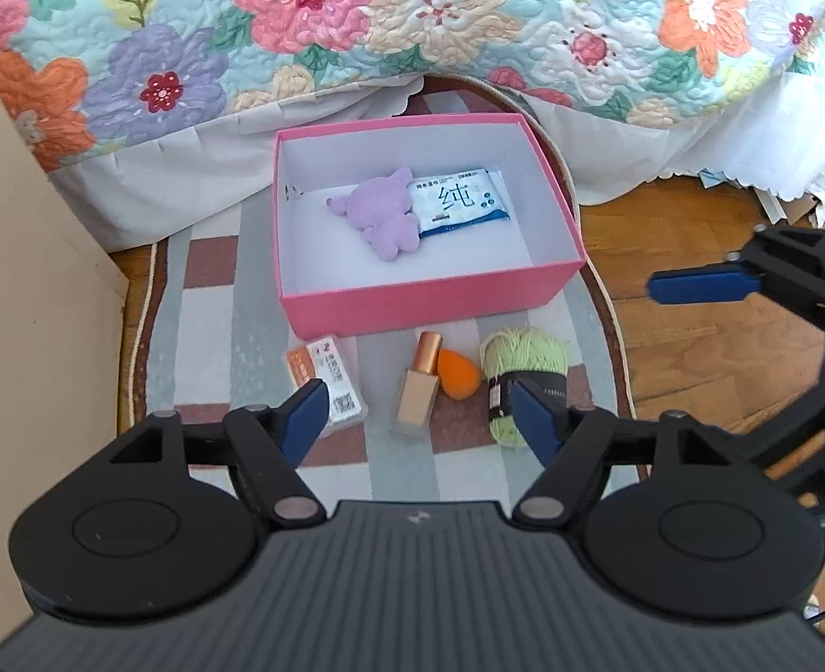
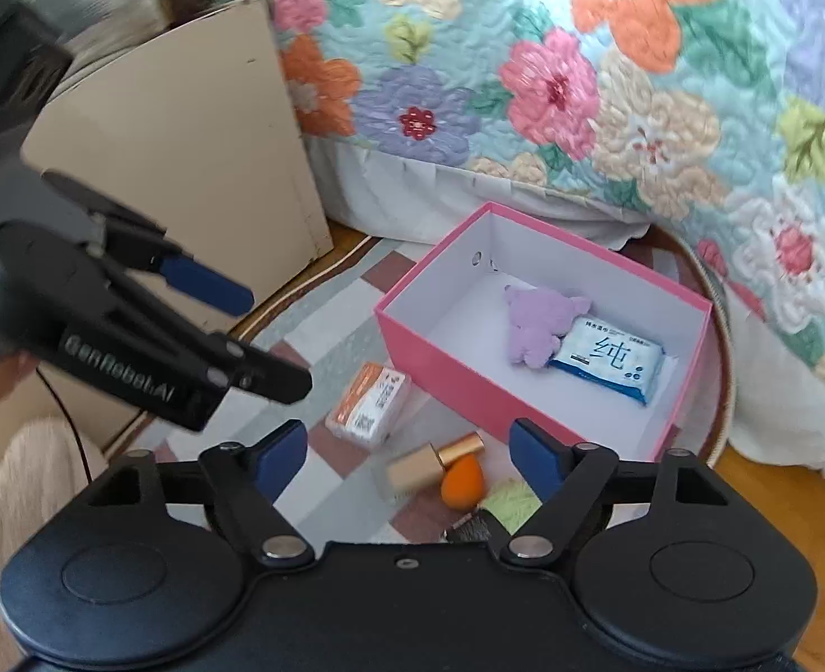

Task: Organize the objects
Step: 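Withdraw the left tool from the box toward the small white wipes pack, then grasp the small white wipes pack with the left tool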

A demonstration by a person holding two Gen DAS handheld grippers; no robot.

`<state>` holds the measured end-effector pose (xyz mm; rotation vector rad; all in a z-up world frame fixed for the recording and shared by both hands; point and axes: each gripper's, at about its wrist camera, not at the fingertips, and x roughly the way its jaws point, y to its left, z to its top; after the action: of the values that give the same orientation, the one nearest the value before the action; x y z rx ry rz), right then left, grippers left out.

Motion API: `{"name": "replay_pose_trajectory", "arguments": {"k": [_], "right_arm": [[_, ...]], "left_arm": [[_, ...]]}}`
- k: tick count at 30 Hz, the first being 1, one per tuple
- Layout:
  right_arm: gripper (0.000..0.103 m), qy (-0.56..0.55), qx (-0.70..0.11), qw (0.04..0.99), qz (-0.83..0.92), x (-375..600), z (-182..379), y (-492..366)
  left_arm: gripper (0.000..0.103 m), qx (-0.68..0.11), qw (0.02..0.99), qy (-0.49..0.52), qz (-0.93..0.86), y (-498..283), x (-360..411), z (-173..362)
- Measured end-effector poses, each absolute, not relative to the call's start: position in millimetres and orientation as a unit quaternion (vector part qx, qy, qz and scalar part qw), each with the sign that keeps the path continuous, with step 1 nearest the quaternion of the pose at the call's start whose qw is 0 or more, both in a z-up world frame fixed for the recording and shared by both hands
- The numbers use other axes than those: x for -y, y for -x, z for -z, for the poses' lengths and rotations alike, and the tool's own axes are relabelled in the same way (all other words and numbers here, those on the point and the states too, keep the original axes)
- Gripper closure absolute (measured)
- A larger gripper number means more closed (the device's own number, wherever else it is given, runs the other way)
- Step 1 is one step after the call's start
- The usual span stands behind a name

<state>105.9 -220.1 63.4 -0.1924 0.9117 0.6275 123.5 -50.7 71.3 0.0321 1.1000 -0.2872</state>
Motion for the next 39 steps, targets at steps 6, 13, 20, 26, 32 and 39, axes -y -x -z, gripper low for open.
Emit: {"name": "replay_pose_trajectory", "arguments": {"k": [6, 13, 20, 26, 32, 39], "right_arm": [[0.015, 0.114, -0.449, 0.832, -0.305, 227, -64, -73], [0.014, 0.118, -0.458, 0.826, -0.306, 239, -51, -44], [0.014, 0.091, -0.424, 0.857, -0.277, 261, -1, -17], [0.014, 0.099, -0.420, 0.871, -0.234, 271, 48, 3], [0.014, 0.099, -0.455, 0.852, -0.239, 277, 101, 2], [0.014, 0.093, -0.438, 0.858, -0.252, 277, 122, -2]], "left_arm": [[0.031, -0.525, 0.835, -0.072, 0.150, -87, 65, -71], [0.029, -0.534, 0.825, -0.091, 0.158, -55, 75, -60], [0.025, -0.559, 0.810, -0.065, 0.166, -50, 89, -18], [0.025, -0.575, 0.798, -0.091, 0.155, -55, 108, 29], [0.025, -0.580, 0.798, -0.050, 0.158, -57, 122, 68], [0.028, -0.574, 0.801, 0.005, 0.171, -59, 143, 104]]}}
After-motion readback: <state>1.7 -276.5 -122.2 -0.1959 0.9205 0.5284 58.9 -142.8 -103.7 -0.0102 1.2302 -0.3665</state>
